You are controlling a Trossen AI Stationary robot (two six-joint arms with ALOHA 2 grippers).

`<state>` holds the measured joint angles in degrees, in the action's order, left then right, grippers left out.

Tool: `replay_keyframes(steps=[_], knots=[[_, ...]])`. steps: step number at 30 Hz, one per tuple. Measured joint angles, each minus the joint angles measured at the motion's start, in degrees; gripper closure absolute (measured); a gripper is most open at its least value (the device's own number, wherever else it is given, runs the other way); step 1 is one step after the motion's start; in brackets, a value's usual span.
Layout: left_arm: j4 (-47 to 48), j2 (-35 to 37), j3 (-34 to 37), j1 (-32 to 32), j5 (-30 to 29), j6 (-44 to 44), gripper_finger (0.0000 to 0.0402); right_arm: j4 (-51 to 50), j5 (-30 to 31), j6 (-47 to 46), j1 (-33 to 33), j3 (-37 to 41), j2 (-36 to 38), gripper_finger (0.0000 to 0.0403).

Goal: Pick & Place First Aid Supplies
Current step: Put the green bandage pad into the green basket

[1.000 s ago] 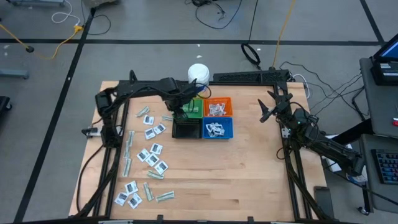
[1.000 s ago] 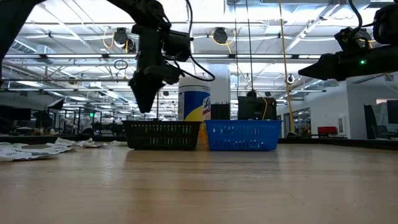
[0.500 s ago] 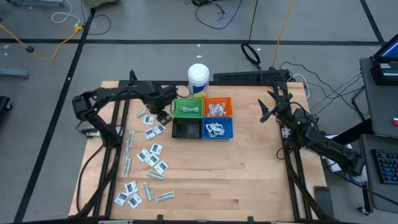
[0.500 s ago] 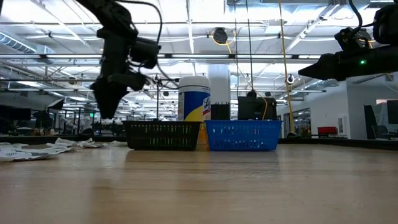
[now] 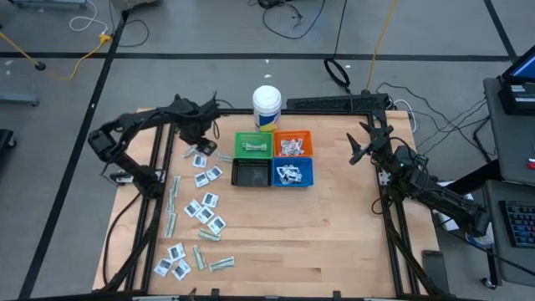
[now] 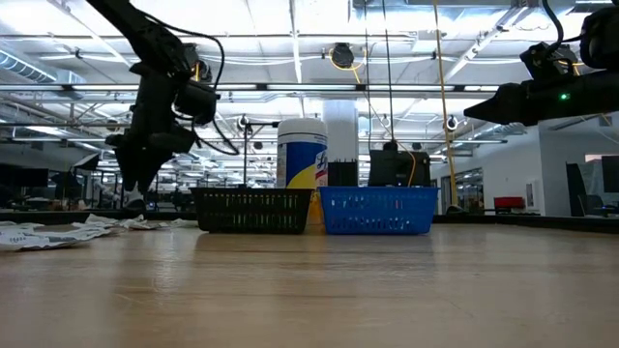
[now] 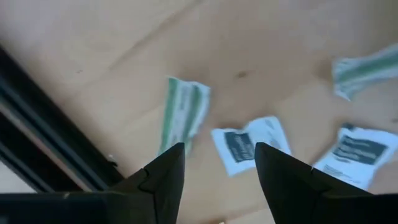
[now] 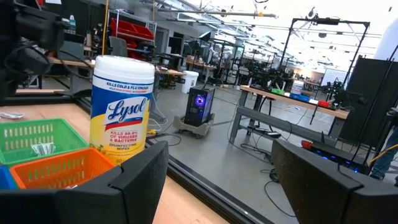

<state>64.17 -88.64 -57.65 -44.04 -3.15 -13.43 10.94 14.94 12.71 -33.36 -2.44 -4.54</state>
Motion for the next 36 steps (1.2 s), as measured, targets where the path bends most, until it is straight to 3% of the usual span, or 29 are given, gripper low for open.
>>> replay_keyframes(steps=[7, 20, 25, 36], knots=[[-0.21, -0.42, 0.00, -4.19, -0.08, 0.02, 0.0197, 0.00, -0.01, 0.00, -0.02, -0.01, 0.02, 0.0124], [-1.51, -10.40, 0.00, -3.21, -2.26, -0.88, 0.0166, -0.02, -0.02, 0.00, 0.00, 0.00, 0.01, 0.0124], [-2.74, -11.78, 0.00, -3.26, -5.71, -1.41, 0.0176, -0.02, -0.01, 0.00, 0.00, -0.01, 0.00, 0.0124], [-6.65, -13.27, -0.15, -3.82, -4.16, 3.45, 0.0237, -0.02, -0.02, 0.00, -0.01, 0.00, 0.00, 0.0124]])
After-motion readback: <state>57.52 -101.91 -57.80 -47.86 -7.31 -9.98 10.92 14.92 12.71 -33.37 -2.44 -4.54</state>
